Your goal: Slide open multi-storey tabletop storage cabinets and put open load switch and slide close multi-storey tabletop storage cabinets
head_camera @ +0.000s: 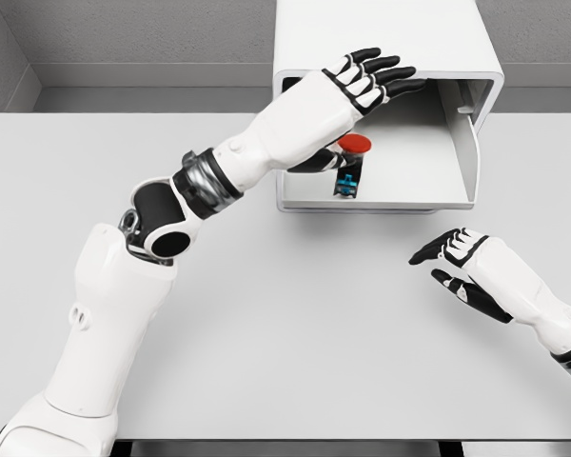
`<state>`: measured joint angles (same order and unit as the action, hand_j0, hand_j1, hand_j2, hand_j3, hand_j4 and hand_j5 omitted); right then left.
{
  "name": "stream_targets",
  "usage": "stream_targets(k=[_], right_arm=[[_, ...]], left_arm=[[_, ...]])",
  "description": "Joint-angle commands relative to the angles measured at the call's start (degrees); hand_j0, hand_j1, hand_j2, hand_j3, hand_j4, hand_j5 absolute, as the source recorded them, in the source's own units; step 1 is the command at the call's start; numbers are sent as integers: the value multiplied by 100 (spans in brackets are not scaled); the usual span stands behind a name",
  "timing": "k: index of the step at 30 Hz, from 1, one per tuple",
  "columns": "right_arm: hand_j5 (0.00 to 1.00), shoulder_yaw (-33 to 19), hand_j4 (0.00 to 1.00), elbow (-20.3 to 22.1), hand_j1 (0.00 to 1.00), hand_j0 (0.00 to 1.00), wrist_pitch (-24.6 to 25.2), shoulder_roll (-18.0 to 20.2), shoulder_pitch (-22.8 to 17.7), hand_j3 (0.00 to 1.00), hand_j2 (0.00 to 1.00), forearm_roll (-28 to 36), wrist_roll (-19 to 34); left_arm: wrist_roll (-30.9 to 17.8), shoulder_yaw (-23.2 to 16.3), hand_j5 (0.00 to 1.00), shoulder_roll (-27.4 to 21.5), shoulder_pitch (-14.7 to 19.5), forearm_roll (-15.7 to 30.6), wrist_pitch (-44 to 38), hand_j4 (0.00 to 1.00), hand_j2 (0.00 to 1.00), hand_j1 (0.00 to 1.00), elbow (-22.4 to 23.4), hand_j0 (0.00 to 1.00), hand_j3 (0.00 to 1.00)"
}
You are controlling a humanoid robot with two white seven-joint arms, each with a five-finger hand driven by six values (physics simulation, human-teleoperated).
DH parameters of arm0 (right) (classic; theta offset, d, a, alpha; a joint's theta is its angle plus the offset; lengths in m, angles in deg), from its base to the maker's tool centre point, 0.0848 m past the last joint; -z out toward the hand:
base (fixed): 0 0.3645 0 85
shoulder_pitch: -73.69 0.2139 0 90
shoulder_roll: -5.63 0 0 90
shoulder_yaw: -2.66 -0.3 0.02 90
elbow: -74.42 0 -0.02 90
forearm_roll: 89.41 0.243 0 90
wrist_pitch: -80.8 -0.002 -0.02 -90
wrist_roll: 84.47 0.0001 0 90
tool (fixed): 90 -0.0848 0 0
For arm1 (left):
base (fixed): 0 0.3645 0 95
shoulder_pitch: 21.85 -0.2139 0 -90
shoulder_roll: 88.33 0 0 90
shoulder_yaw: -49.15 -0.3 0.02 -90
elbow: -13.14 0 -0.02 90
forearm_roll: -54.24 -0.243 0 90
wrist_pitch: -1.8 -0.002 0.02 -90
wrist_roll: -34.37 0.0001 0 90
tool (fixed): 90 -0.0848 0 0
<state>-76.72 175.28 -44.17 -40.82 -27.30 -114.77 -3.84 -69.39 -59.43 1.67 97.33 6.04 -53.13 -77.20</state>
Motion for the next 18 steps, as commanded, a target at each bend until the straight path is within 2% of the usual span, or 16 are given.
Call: stream_targets(k=[1, 13, 18], right_arm=[[58, -8, 58, -5, 58, 58, -3, 5, 0, 58, 58, 31, -3], [58, -8, 58, -5, 58, 58, -3, 13, 0, 58, 58, 31, -3], [58, 1, 58, -5, 58, 58, -3, 5, 0, 58, 58, 31, -3]], left_arm=[[5, 3, 100, 1, 0, 38, -7, 100, 100, 100, -1, 100, 100], [5, 3, 100, -61, -62, 170, -7, 100, 100, 100, -142, 100, 100], [-3, 3, 100, -43, -35, 143, -7, 100, 100, 100, 34, 100, 100]])
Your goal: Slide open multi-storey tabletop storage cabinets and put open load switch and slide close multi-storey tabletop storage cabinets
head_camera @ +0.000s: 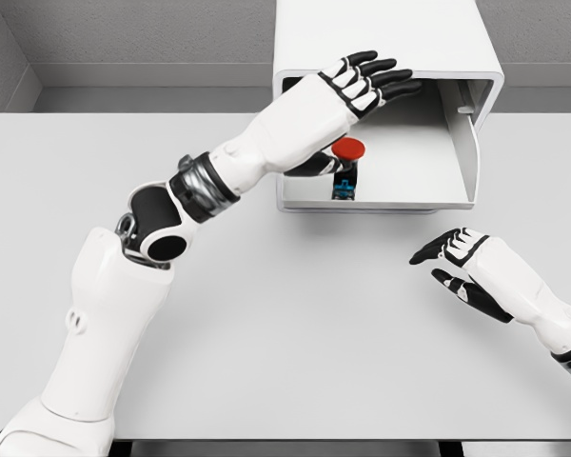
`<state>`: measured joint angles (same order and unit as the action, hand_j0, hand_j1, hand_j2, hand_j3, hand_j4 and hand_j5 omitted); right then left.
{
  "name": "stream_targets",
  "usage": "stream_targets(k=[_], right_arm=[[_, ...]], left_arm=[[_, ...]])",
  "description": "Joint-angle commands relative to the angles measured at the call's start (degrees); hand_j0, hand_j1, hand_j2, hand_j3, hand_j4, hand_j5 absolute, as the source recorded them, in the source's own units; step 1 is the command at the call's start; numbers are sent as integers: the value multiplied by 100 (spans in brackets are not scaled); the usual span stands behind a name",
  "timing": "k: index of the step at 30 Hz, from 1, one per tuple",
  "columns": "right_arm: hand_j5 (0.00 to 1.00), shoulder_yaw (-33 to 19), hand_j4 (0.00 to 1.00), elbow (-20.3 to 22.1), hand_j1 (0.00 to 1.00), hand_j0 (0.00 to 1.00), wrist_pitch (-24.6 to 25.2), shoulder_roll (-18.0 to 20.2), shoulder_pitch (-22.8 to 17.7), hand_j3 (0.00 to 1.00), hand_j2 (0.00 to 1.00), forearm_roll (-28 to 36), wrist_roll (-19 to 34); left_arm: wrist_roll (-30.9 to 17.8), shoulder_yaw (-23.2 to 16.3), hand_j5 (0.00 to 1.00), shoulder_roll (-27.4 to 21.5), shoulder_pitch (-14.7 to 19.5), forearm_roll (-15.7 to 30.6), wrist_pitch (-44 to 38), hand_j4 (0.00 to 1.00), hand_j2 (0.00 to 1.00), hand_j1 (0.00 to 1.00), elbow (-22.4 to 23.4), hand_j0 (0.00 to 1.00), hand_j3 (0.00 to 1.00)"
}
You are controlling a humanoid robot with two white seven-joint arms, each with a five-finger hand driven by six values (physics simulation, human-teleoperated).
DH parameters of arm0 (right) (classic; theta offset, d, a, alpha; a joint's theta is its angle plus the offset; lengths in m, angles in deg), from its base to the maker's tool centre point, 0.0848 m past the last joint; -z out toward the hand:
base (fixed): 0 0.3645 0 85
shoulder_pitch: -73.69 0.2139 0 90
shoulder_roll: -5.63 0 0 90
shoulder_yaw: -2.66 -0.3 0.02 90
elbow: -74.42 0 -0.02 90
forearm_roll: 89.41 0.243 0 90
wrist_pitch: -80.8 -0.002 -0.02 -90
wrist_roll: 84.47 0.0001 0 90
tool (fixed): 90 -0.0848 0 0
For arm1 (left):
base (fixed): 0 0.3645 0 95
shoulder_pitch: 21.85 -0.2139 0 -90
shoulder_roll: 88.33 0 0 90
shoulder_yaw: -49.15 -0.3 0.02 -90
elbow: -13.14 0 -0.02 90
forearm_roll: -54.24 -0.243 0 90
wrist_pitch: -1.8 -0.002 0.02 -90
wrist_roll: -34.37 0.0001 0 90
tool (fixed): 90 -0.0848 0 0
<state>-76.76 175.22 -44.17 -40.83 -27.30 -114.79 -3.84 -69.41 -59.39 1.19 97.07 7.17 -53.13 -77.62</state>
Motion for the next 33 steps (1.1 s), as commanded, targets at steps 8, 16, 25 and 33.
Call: stream_targets(k=[8, 16, 25, 33], right_arm=[[58, 5, 58, 1, 58, 58, -3, 5, 0, 58, 58, 33, -3], [58, -21, 58, -8, 58, 58, -3, 5, 0, 58, 58, 33, -3], [58, -30, 58, -17, 58, 58, -3, 5, 0, 58, 58, 33, -3], [58, -30, 58, -25, 58, 58, -3, 14, 9, 58, 58, 33, -3]], left_arm=[[-10, -35, 100, 48, 53, -13, -6, 100, 100, 100, 358, 100, 100], [-1, 9, 100, 48, 105, 48, -6, 100, 100, 100, 174, 100, 100], [-10, 255, 100, 48, 237, 40, -6, 100, 100, 100, 138, 100, 100], [-19, 281, 100, 48, 571, 57, -6, 100, 100, 100, 323, 100, 100]])
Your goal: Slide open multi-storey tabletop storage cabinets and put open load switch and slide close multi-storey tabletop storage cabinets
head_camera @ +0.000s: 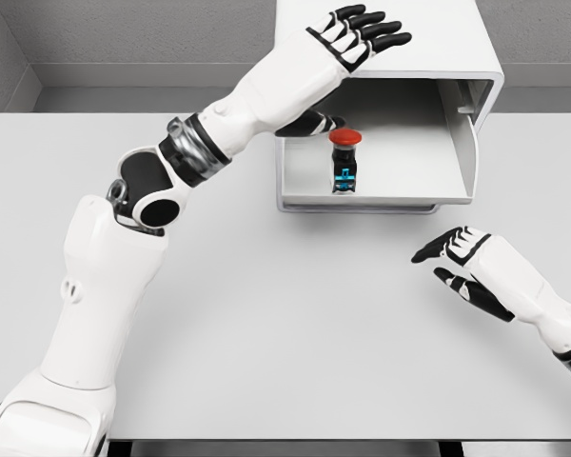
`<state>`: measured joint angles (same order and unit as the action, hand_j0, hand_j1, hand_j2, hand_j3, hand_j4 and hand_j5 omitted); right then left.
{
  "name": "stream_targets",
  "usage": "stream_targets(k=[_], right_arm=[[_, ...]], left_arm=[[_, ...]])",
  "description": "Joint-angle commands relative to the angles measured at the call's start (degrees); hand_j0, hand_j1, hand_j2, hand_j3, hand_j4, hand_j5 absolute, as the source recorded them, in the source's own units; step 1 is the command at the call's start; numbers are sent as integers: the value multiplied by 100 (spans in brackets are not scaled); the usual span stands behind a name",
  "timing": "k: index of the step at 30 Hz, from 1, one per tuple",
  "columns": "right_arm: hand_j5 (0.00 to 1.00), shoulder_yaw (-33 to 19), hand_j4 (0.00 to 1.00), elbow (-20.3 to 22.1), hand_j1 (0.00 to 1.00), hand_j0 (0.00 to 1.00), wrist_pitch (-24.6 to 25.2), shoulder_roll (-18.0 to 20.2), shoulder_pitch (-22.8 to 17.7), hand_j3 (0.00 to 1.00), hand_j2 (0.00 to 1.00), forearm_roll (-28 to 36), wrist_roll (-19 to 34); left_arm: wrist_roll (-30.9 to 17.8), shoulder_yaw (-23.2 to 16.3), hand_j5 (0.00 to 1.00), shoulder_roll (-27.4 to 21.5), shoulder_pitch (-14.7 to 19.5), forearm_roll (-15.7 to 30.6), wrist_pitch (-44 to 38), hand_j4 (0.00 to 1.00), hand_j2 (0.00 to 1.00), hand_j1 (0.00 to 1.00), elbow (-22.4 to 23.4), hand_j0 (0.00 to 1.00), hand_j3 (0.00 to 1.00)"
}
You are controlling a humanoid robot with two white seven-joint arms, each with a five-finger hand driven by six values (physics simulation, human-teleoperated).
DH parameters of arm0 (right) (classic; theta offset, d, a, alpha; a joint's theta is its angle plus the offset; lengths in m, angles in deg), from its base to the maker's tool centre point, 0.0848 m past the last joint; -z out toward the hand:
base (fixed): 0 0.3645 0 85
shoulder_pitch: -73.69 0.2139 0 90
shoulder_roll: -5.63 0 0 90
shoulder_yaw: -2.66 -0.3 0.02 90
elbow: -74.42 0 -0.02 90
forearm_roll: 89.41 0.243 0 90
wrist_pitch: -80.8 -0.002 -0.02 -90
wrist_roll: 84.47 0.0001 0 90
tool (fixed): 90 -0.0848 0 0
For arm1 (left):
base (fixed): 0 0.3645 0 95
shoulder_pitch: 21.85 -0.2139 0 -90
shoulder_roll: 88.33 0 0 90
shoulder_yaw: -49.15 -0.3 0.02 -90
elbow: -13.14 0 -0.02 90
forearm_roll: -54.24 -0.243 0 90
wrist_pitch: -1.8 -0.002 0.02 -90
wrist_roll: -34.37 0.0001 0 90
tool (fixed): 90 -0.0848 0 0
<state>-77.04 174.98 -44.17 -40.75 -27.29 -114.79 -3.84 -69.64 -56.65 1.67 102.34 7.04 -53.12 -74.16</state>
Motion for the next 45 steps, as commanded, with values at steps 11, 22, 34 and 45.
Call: stream_targets(k=[11, 22, 34, 45], right_arm=[[58, 34, 58, 25, 58, 58, -3, -2, 9, 58, 58, 42, 6], [58, 69, 58, 42, 58, 58, -3, -134, 88, 58, 58, 33, 24], [58, 192, 58, 60, 58, 58, -3, -169, 334, 58, 58, 50, 15], [58, 201, 58, -10, 58, 58, -3, -336, 580, 58, 58, 50, 24]], left_arm=[[4, 2230, 100, -1599, -1678, 1002, -8, 100, 100, 100, -1596, 100, 100], [4, 3787, 100, -2364, -3481, 985, -8, 100, 100, 100, -357, 100, 100], [4, 3162, 100, -2302, -3569, 1020, -8, 100, 100, 100, -963, 100, 100], [4, 3171, 100, -2302, -3569, 1011, -8, 100, 100, 100, -963, 100, 100]])
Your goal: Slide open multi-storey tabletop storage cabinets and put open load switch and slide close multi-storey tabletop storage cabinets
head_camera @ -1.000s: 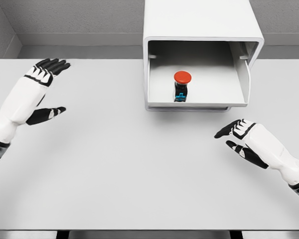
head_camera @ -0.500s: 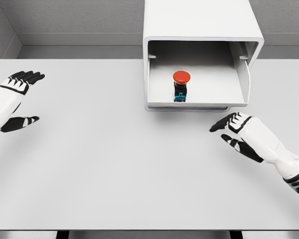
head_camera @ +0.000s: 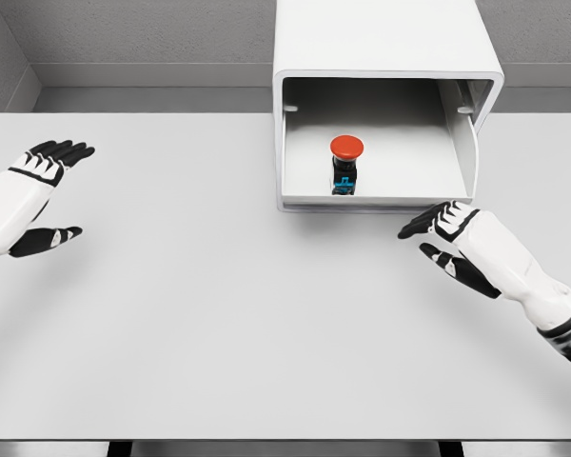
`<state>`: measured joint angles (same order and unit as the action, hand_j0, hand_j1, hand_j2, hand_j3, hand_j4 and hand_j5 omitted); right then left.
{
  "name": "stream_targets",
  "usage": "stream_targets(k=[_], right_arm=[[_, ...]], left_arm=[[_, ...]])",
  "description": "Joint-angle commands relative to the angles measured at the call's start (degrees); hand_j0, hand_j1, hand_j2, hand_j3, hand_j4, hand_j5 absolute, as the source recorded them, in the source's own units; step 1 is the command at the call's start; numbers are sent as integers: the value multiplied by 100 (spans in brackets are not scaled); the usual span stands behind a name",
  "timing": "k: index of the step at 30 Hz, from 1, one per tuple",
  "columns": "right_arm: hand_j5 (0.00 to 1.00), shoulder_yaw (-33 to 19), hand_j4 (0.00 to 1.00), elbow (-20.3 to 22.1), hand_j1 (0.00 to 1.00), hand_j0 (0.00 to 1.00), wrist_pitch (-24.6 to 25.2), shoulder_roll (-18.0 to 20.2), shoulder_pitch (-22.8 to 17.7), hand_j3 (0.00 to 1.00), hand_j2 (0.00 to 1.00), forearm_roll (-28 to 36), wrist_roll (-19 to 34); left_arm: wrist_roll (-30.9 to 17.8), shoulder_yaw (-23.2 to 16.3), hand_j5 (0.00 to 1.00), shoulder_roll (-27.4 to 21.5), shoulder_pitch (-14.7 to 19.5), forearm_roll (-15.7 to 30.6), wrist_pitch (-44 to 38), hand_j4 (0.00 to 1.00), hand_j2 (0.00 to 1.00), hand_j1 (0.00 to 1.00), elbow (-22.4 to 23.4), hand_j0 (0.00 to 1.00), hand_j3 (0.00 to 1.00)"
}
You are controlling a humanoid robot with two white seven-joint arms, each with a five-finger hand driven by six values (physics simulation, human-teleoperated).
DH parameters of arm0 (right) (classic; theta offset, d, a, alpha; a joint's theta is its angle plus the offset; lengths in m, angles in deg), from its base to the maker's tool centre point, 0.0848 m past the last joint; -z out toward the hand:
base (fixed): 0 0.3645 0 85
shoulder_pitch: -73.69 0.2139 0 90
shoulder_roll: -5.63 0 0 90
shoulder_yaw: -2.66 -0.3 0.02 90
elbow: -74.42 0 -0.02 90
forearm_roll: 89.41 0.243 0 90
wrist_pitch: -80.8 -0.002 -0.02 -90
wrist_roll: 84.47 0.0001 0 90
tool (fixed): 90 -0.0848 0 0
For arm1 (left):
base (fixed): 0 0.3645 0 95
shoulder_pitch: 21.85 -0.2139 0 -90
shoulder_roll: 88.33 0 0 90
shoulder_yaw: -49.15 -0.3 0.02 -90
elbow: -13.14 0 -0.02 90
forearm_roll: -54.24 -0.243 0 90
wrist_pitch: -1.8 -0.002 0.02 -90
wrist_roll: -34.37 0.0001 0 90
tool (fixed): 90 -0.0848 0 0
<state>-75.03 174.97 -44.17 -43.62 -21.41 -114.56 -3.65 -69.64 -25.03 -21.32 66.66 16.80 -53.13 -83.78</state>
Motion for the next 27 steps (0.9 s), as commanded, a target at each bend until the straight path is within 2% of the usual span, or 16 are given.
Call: stream_targets(k=[1, 15, 27], right_arm=[[58, 8, 58, -97, 58, 58, -3, -93, 61, 58, 58, 27, 4], [58, 412, 58, -739, 58, 58, -3, -313, 624, 58, 58, 18, 13], [59, 905, 59, -1556, 59, 59, -3, -585, 1556, 59, 59, -35, 13]], left_arm=[[4, 0, 100, -3, 0, 35, -7, 100, 100, 100, 16, 100, 100], [4, 18, 100, 6, 0, 17, -7, 100, 100, 100, 42, 100, 100], [4, 27, 100, 6, 0, 26, -7, 100, 100, 100, 34, 100, 100]])
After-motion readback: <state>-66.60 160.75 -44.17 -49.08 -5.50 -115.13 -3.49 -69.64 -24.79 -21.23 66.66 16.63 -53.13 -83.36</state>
